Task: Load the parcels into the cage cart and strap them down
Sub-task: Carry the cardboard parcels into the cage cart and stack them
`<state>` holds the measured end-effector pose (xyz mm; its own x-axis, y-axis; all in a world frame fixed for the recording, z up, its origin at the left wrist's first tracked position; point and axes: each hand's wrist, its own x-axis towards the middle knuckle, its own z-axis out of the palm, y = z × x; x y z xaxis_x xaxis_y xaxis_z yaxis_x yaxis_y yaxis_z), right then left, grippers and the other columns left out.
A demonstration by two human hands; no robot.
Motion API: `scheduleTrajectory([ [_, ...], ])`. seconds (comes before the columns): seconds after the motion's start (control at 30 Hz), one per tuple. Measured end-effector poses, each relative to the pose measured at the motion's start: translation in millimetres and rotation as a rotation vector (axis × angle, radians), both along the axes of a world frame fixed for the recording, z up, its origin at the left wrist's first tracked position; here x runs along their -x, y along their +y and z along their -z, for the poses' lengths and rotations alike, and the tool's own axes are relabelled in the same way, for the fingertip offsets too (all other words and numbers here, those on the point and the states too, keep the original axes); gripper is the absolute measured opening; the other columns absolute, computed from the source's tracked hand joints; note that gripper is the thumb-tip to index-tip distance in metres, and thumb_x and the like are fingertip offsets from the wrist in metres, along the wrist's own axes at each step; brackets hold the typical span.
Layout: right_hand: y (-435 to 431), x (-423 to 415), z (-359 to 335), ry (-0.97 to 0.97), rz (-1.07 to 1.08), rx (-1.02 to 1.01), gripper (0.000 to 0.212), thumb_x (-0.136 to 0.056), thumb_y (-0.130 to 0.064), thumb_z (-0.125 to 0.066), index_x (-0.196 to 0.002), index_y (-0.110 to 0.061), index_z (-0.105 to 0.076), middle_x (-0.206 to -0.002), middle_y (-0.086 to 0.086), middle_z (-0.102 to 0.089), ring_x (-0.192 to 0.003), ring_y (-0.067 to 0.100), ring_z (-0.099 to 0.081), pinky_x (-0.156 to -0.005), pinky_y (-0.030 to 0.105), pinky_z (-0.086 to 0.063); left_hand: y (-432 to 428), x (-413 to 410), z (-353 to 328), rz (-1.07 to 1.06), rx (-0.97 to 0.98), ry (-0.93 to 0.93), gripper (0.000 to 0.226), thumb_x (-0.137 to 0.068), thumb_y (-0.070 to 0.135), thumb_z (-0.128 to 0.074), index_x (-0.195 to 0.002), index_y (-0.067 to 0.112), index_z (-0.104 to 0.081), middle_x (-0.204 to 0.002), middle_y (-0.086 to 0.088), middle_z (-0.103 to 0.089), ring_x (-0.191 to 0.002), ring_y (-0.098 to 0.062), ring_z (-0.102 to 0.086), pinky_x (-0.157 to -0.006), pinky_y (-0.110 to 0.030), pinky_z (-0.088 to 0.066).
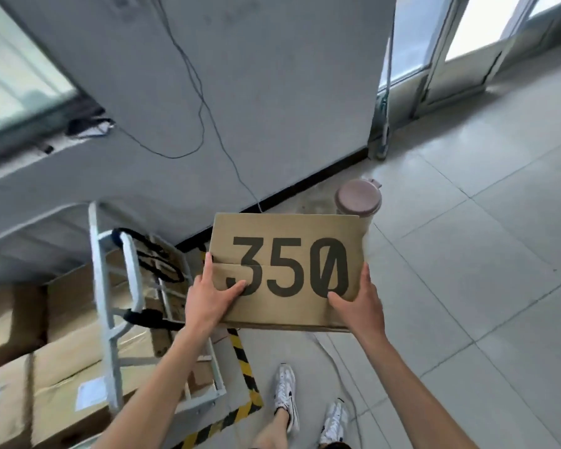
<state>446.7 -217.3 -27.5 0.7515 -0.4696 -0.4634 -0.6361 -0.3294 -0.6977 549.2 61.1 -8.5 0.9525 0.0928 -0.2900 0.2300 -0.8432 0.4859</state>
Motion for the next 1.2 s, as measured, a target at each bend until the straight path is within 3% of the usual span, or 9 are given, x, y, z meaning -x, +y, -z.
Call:
scheduleTrajectory([
  [0.17, 108, -6, -45, -0.164, -0.241, -0.057, 0.110, -0.080, -0.046, -0.077, -0.159, -0.030, -0.003, -0.159, -0.001, -0.030, -0.144, 0.023, -0.033, -0.113, 0.043, -0.036, 122, 50, -64, -0.187, -0.076, -0.092, 0.111, -0.074, 0.068, -0.071, -0.159, 0.032, -0.010, -0.141, -0.011, -0.053, -0.124, -0.031, -0.054, -0.092, -0.044, -0.051],
  [0.27, 181, 2, -60, -0.193, -0.377, -0.101, 0.114, -0.077, -0.050, -0.079, -0.158, -0.032, -0.001, -0.162, -0.002, -0.027, -0.146, 0.021, -0.033, -0.116, 0.047, -0.037, 203, 91, -91, -0.281, -0.134, -0.129, 0.110, -0.074, 0.071, -0.068, -0.159, 0.034, -0.009, -0.136, -0.010, -0.057, -0.118, -0.028, -0.058, -0.081, -0.040, -0.053],
  [0.43, 313, 25, -76, -0.189, -0.579, -0.157, 0.116, -0.078, -0.047, -0.080, -0.158, -0.034, 0.003, -0.160, -0.002, -0.030, -0.143, 0.021, -0.037, -0.114, 0.047, -0.040, 330, 179, -106, -0.509, -0.156, -0.143, 0.109, -0.074, 0.073, -0.068, -0.159, 0.031, -0.013, -0.140, -0.011, -0.055, -0.123, -0.032, -0.056, -0.092, -0.047, -0.052],
  [0.67, 495, 74, -65, -0.094, -0.785, -0.120, 0.115, -0.078, -0.045, -0.079, -0.159, -0.033, 0.002, -0.156, 0.000, -0.034, -0.134, 0.022, -0.046, -0.105, 0.041, -0.046, 495, 300, -73, -0.772, -0.073, -0.026, 0.113, -0.072, 0.078, -0.065, -0.160, 0.032, -0.010, -0.143, -0.010, -0.051, -0.128, -0.030, -0.050, -0.100, -0.046, -0.047],
  [0.83, 586, 115, -47, -0.007, -0.867, -0.066, 0.115, -0.081, -0.045, -0.078, -0.159, -0.031, 0.006, -0.164, 0.001, -0.023, -0.144, 0.025, -0.035, -0.110, 0.043, -0.040, 578, 353, -50, -0.859, -0.054, 0.078, 0.113, -0.071, 0.078, -0.065, -0.159, 0.035, -0.010, -0.148, -0.010, -0.047, -0.132, -0.031, -0.048, -0.103, -0.045, -0.046],
  [1.07, 670, 133, -31, 0.069, -0.885, -0.023, 0.118, -0.074, -0.051, -0.080, -0.159, -0.031, -0.001, -0.153, 0.002, -0.040, -0.131, 0.024, -0.049, -0.105, 0.045, -0.047, 657, 377, -27, -0.894, -0.014, 0.171, 0.110, -0.075, 0.074, -0.065, -0.159, 0.035, -0.006, -0.142, -0.010, -0.049, -0.128, -0.031, -0.049, -0.100, -0.042, -0.047],
  [1.2, 727, 114, -23, 0.020, -0.943, 0.058, 0.118, -0.076, -0.054, -0.078, -0.160, -0.028, 0.001, -0.161, 0.000, -0.031, -0.139, 0.023, -0.044, -0.100, 0.041, -0.050, 708, 367, -9, -0.929, 0.012, 0.192, 0.111, -0.075, 0.076, -0.062, -0.159, 0.037, -0.002, -0.144, -0.008, -0.049, -0.129, -0.030, -0.049, -0.099, -0.044, -0.047],
])
